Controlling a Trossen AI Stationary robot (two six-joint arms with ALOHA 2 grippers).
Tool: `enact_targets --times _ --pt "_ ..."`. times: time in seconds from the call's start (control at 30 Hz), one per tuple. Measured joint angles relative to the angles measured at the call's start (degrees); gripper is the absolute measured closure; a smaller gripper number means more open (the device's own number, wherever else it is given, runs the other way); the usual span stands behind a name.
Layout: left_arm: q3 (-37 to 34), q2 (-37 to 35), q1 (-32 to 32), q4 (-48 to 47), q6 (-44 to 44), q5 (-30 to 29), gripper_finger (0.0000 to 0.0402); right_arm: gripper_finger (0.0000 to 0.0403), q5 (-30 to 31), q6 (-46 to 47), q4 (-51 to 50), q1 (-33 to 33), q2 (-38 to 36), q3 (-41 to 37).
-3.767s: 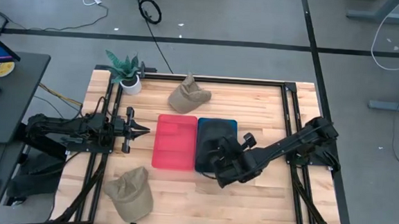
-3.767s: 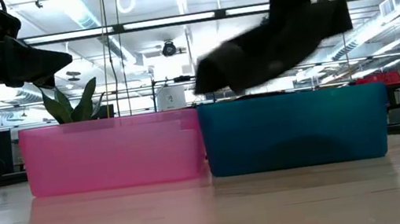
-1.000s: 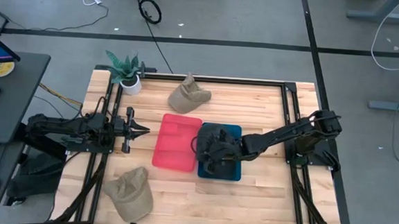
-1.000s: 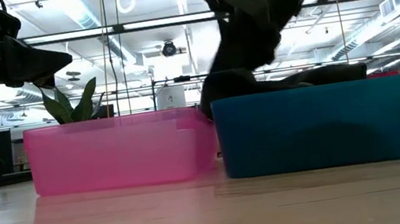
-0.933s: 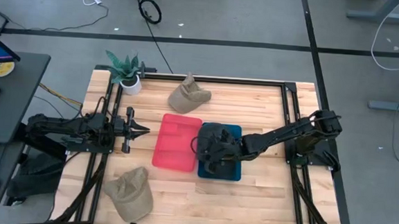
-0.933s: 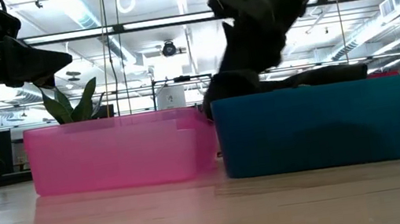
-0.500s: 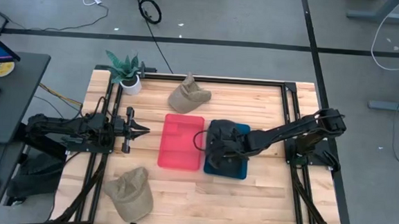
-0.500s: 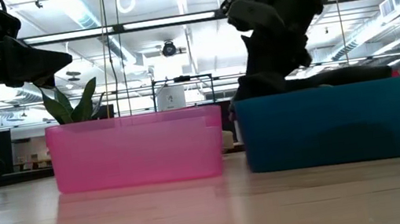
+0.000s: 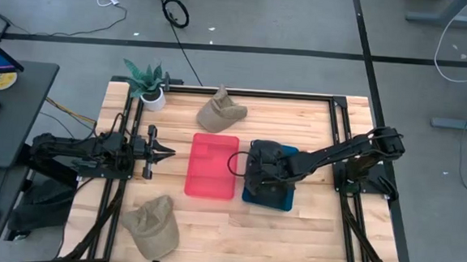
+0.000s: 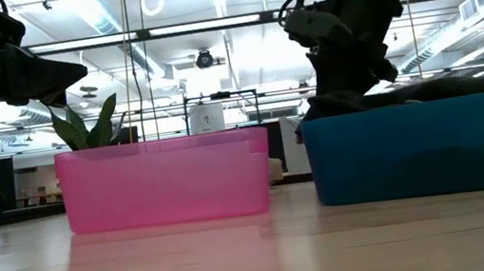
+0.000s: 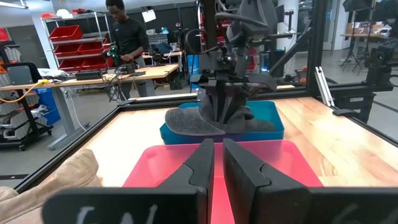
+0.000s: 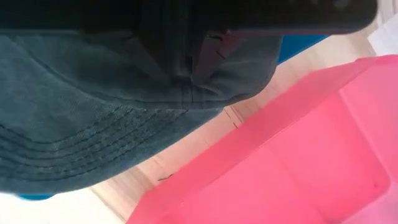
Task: Pick & Place hat
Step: Put the gray cap into the blue bin
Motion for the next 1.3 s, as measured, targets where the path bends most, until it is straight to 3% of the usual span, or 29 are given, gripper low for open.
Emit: enact_targets --times 0.67,0.83,1.07,1.3 --pt "0.0 0.0 0.0 0.0 0.0 0.0 0.0362 0.0346 -8.6 1.8 1.2 -2.6 6.2 0.4" --pt "0.0 0.0 0.0 0.0 0.0 0.0 0.0362 0.0347 -9.9 -2.7 3.2 -2.5 6.0 0.1" --pt "0.0 0.0 0.0 0.0 0.0 0.0 0.0362 0.0345 -15.1 -2.3 3.4 -1.1 2.0 -0.3" --pt "0.0 0.0 0.0 0.0 0.0 0.0 0.0362 0.0353 -11.3 -4.8 2.8 2.8 -4.4 -0.5"
